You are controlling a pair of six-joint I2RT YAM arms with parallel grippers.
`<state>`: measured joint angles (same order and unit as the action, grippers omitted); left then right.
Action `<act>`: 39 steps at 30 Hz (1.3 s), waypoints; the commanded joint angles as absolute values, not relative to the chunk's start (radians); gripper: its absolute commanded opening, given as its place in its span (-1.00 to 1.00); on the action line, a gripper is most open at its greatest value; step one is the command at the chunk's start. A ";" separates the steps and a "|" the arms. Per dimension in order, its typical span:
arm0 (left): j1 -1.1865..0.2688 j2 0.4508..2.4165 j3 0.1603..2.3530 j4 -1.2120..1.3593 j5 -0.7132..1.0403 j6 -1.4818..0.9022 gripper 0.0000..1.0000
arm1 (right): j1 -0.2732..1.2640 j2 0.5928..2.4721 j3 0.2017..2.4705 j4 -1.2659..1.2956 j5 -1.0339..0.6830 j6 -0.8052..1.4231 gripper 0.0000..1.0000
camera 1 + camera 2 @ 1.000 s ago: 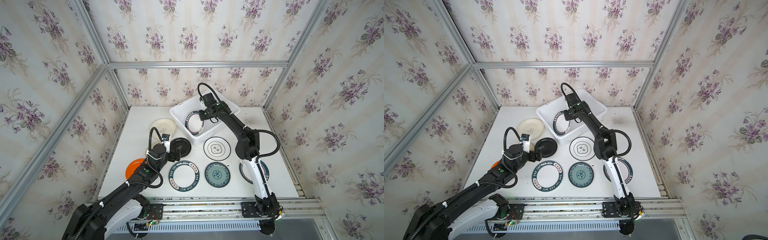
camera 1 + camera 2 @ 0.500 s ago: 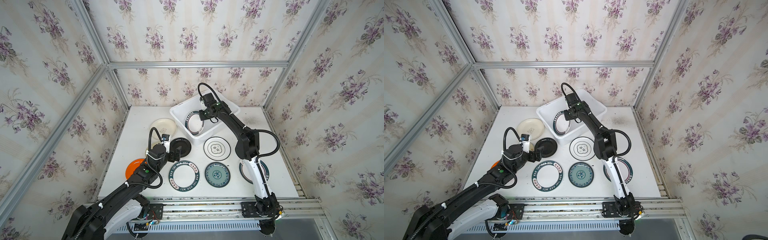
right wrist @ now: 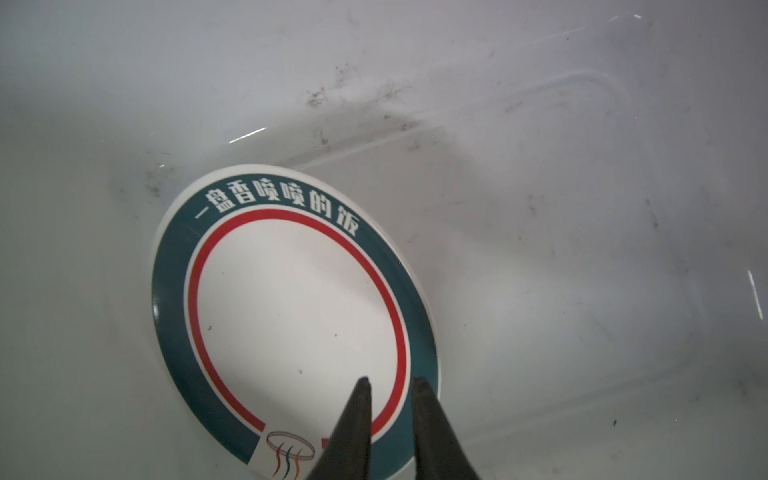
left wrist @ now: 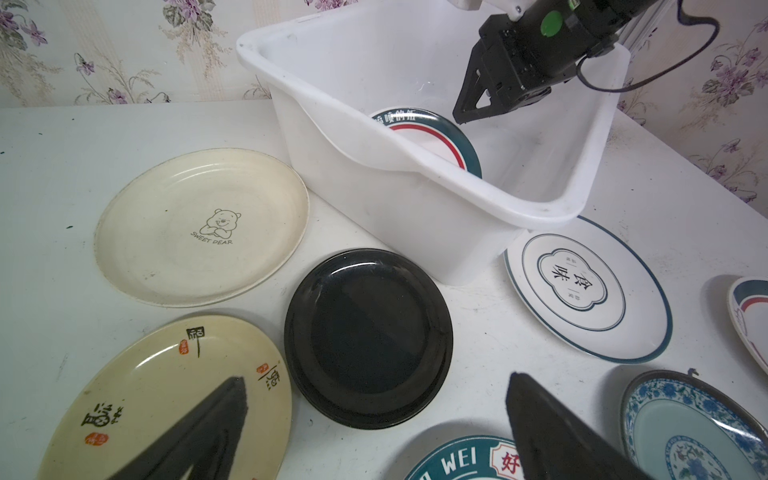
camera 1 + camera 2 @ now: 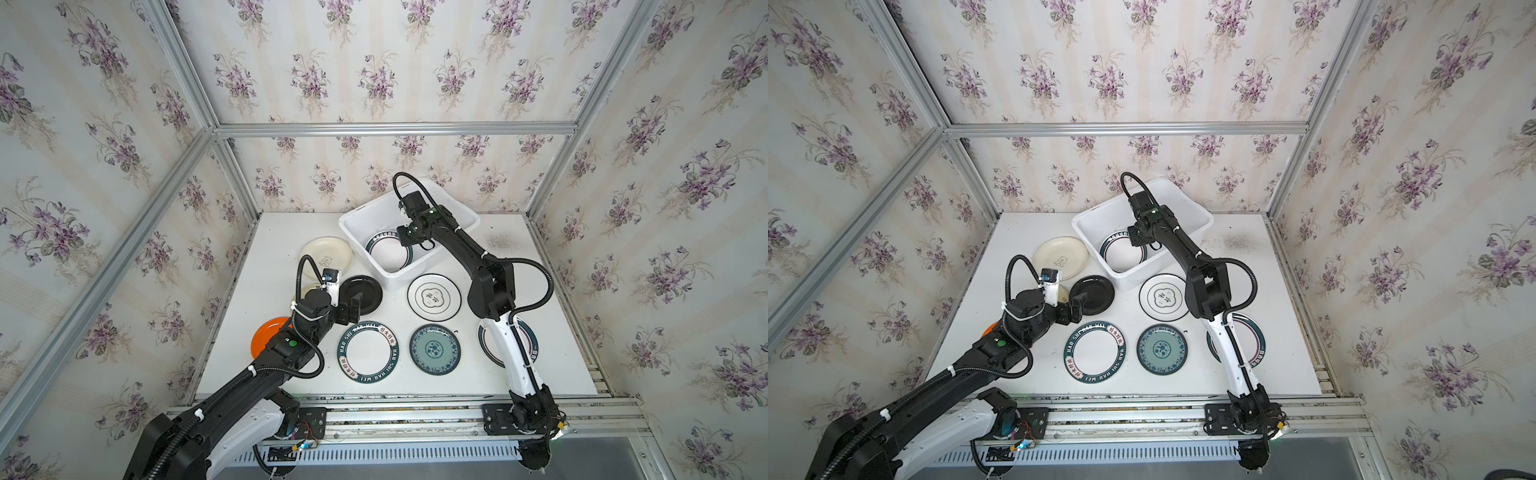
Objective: Place the plates into the plastic bin on the countertop
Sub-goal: 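Withdraw the right gripper from the bin toward the nearer plates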
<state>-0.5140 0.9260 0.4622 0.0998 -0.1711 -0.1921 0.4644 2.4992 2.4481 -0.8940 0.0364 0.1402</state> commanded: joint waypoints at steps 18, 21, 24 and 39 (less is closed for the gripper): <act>-0.514 0.900 0.459 0.113 -0.170 -0.197 0.99 | 0.463 2.239 2.510 -0.991 0.133 0.082 0.14; -0.513 0.887 0.459 0.112 -0.149 -0.211 0.99 | 0.462 2.151 2.449 -1.035 0.128 0.088 0.14; -0.514 0.865 0.460 0.106 -0.115 -0.232 0.99 | 0.460 2.008 2.263 -0.987 0.121 0.119 0.14; -0.560 0.877 0.465 0.113 -0.103 -0.340 0.99 | 0.291 1.106 1.046 -0.565 0.094 0.406 0.52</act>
